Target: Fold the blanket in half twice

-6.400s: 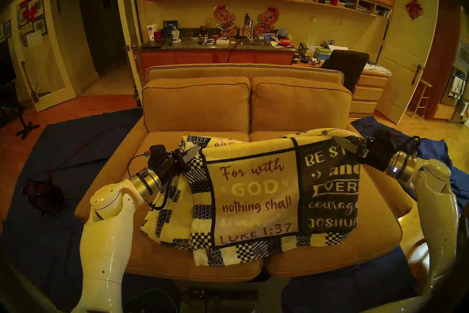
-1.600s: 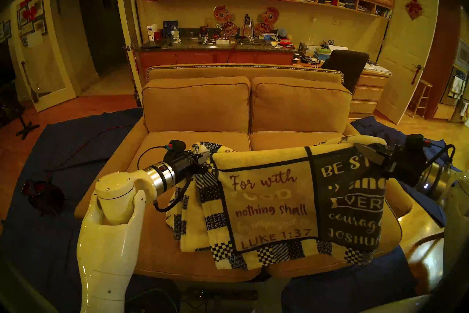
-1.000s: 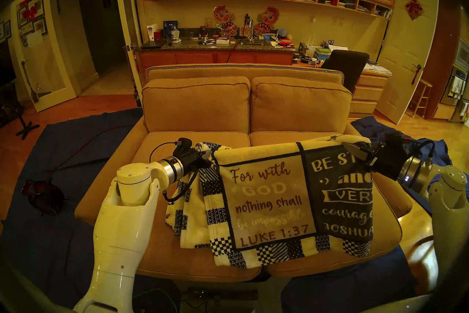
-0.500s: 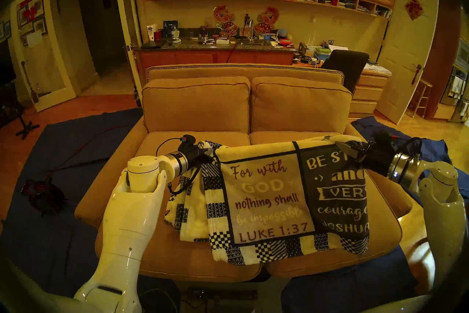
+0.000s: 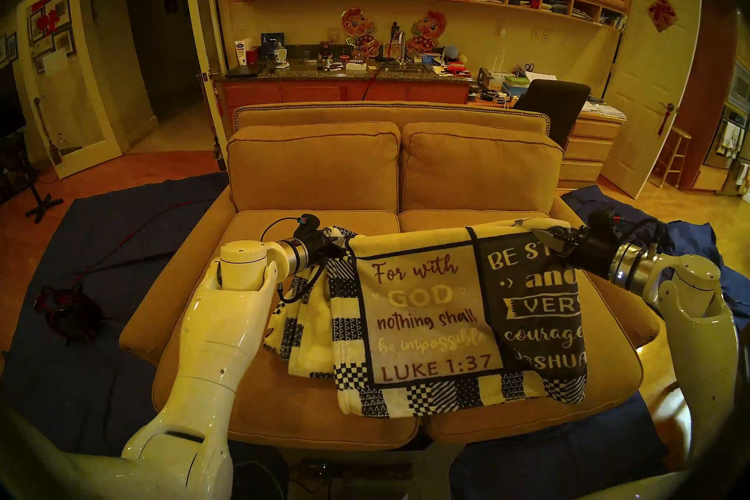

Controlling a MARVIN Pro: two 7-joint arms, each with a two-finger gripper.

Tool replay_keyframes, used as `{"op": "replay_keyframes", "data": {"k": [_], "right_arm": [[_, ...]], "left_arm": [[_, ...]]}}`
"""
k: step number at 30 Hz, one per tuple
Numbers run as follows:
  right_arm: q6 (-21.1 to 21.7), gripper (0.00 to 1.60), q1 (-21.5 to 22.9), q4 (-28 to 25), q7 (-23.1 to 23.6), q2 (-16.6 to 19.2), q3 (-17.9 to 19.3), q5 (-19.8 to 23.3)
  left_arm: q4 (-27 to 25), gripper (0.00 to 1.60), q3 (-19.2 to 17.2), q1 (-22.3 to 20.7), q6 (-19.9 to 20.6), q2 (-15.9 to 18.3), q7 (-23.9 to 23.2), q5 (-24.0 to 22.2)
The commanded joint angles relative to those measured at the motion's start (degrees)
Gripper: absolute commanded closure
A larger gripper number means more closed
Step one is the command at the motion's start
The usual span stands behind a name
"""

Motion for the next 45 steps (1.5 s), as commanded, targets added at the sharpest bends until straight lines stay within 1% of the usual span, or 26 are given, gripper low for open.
{"op": "replay_keyframes", "data": {"k": [1,2,6,11,12,18,19,22,25,27,28,29,30,31,32,33,34,35,36,37,38,45], "right_arm": [[-0.2,1.60,4.3,1.9,-2.2,1.1,-0.7,-0.9],[-0.2,1.60,4.3,1.9,-2.2,1.1,-0.7,-0.9],[-0.1,1.60,5.6,3.2,-2.8,1.0,-2.1,-1.5],[-0.1,1.60,7.3,5.0,-3.7,0.9,-4.0,-2.3],[-0.1,1.60,8.0,5.8,-4.0,0.8,-4.8,-2.6],[-0.1,1.60,9.8,7.6,-4.8,0.7,-6.5,-3.3],[-0.1,1.60,10.2,7.9,-5.0,0.7,-6.8,-3.4],[-0.1,1.60,11.7,9.3,-5.6,0.6,-8.0,-3.9],[-0.1,1.60,12.6,10.1,-5.9,0.5,-8.7,-4.2],[-0.1,1.60,13.8,10.9,-6.2,0.5,-9.6,-4.5],[-0.1,1.60,13.8,10.9,-6.2,0.5,-9.6,-4.5],[-0.1,1.60,14.2,11.2,-6.4,0.4,-9.8,-4.7],[-0.1,1.60,14.7,11.6,-6.6,0.4,-10.2,-4.8],[-0.1,1.60,15.2,11.9,-6.7,0.3,-10.5,-5.0],[-0.1,1.60,15.6,12.2,-6.9,0.3,-10.8,-5.1],[-0.1,1.60,16.1,12.6,-7.0,0.2,-11.1,-5.2],[-0.1,1.60,16.3,12.8,-7.1,0.2,-11.2,-5.3],[-0.1,1.60,16.8,13.2,-7.3,0.1,-11.6,-5.5],[-0.1,1.60,17.4,13.6,-7.5,0.1,-11.9,-5.6],[-0.1,1.60,17.7,13.8,-7.6,0.0,-12.0,-5.7],[-0.1,1.60,18.2,14.2,-7.9,0.0,-12.3,-5.9],[-0.1,1.60,21.8,16.9,-9.2,-0.6,-14.4,-7.0]], "left_arm": [[3.8,1.60,-0.3,-5.1,-0.3,0.4,1.2,0.8],[3.8,1.60,-0.3,-5.1,-0.3,0.4,1.2,0.8],[6.5,1.60,0.1,-6.1,-0.3,0.2,1.3,1.0],[9.9,1.60,0.6,-7.7,-0.5,-0.1,1.4,1.3],[11.3,1.60,0.8,-8.3,-0.6,-0.3,1.4,1.4],[14.2,1.60,1.3,-9.7,-0.8,-0.6,1.6,1.7],[14.8,1.55,1.4,-10.0,-0.9,-0.7,1.6,1.8],[17.1,1.59,1.7,-11.1,-1.0,-0.9,1.8,2.1],[18.3,1.56,1.9,-11.8,-1.2,-1.0,1.9,2.2],[19.7,1.42,2.0,-12.8,-1.4,-1.1,2.0,2.4],[19.7,1.42,2.0,-12.8,-1.4,-1.1,2.0,2.4],[20.2,1.27,2.0,-13.1,-1.5,-1.1,2.0,2.4],[20.8,1.19,2.1,-13.6,-1.6,-1.1,2.1,2.5],[21.4,1.04,2.1,-13.9,-1.7,-1.2,2.1,2.5],[21.9,1.01,2.1,-14.3,-1.8,-1.2,2.1,2.6],[22.4,0.88,2.1,-14.6,-1.8,-1.2,2.2,2.7],[22.7,0.82,2.2,-14.8,-1.9,-1.2,2.2,2.7],[23.3,0.38,2.2,-15.2,-2.0,-1.2,2.3,2.8],[24.0,0.13,2.2,-15.6,-2.1,-1.3,2.4,2.9],[24.3,0.04,2.2,-15.8,-2.1,-1.3,2.5,3.0],[24.9,0.00,2.3,-16.3,-2.2,-1.3,2.7,3.1],[28.5,0.00,2.4,-18.9,-2.8,-1.4,3.2,3.7]]}}
